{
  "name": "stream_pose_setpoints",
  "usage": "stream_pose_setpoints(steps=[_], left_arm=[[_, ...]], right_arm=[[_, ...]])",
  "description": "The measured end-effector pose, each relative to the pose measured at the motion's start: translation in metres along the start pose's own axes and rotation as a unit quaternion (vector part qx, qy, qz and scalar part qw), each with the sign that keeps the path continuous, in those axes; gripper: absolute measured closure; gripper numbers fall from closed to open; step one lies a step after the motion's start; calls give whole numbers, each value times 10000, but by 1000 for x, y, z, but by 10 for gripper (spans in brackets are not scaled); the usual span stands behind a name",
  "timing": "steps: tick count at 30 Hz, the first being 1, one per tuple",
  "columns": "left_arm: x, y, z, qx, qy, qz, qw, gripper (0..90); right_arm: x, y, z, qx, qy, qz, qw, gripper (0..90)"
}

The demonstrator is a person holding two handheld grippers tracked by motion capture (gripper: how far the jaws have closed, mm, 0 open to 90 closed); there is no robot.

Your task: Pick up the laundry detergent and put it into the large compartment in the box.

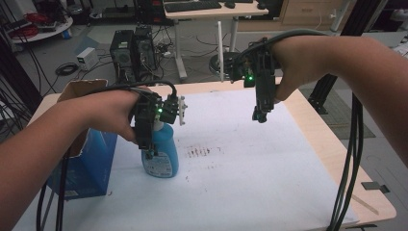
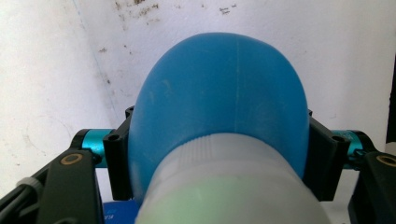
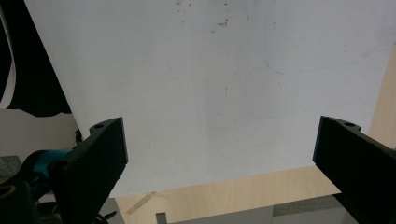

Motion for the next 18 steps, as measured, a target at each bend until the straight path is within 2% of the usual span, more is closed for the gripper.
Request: stream_pose_setpoints(steps=[7,14,18], left_arm=[[-1,0,2,-3,38,3,10000,331],[-1,-1,4,-88,102,-12,9999,378],[0,0,6,25,95,-6,10000,382]], right_arm=[[-1,0,0,3,-11,8,10000,21],[-2,0,0,3,-3,-5,10000,21],[-3,0,1,26,0,-3,10000,21]])
Point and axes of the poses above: each handheld gripper's, and its own axes: x roughly backward along the jaws, y roughly out of its top, z roughly to its left, the point moved 2 cm from there along -x, roughly forward along the jaws, and after that the axes turned 1 degree about -x, right-handed, at the moved point
